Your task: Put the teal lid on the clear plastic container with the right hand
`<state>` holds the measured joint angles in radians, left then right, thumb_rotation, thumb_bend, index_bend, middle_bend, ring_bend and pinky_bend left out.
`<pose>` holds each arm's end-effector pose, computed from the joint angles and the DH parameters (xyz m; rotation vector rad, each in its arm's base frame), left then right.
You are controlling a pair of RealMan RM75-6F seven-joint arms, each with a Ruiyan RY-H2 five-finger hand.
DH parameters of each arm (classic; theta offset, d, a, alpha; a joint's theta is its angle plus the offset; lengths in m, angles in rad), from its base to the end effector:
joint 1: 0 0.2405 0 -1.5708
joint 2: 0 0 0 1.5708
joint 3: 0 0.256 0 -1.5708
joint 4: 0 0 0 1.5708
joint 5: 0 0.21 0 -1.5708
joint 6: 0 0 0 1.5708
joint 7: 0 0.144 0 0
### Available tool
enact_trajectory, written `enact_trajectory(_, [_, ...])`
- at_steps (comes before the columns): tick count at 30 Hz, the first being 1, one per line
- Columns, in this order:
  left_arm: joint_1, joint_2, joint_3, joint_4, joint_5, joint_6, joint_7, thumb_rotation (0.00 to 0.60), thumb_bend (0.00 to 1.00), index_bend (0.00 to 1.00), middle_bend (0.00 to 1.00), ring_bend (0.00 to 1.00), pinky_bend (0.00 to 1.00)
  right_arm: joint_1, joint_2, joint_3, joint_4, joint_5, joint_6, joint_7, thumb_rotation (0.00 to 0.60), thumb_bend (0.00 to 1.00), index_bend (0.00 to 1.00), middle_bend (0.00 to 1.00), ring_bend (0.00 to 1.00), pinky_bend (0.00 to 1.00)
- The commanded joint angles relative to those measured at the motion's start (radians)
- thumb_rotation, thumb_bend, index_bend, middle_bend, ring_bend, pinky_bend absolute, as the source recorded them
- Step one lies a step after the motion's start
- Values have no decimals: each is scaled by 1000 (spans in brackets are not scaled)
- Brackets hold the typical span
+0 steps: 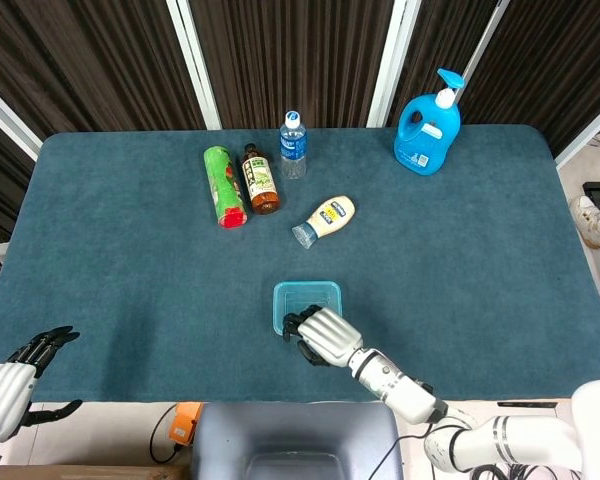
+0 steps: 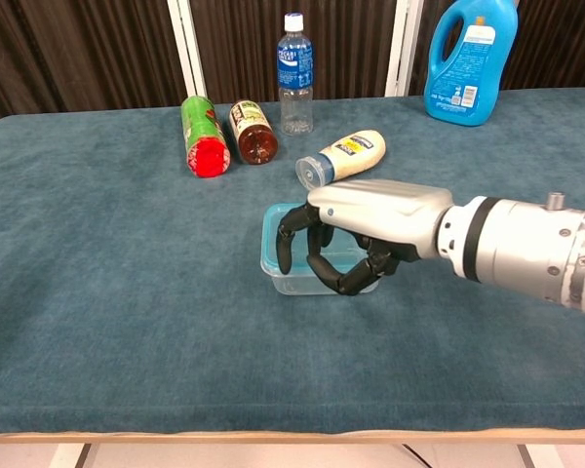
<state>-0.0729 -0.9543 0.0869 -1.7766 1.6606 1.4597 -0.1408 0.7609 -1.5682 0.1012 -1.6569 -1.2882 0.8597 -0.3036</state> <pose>-0.2843 0.1441 0.1668 -1.5367 -1.0957 -0.9619 -0.0958 -0.2778 -0.0521 2.2194 -0.9844 1.0249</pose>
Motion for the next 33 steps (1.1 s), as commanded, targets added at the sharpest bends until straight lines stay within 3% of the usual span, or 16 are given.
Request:
enact_trajectory(1, [0,0,0,0,1,-1,0,600,365,193,132,143,294,1,-13,2,13,-6,11,3,600,803,534,379,416,416])
enact_trajectory(33, [0,5,2,5,5,3,-23,600,364,193,146,149,294,10,-91,-29,146,-35,8,41,600,803,498,379,415,411])
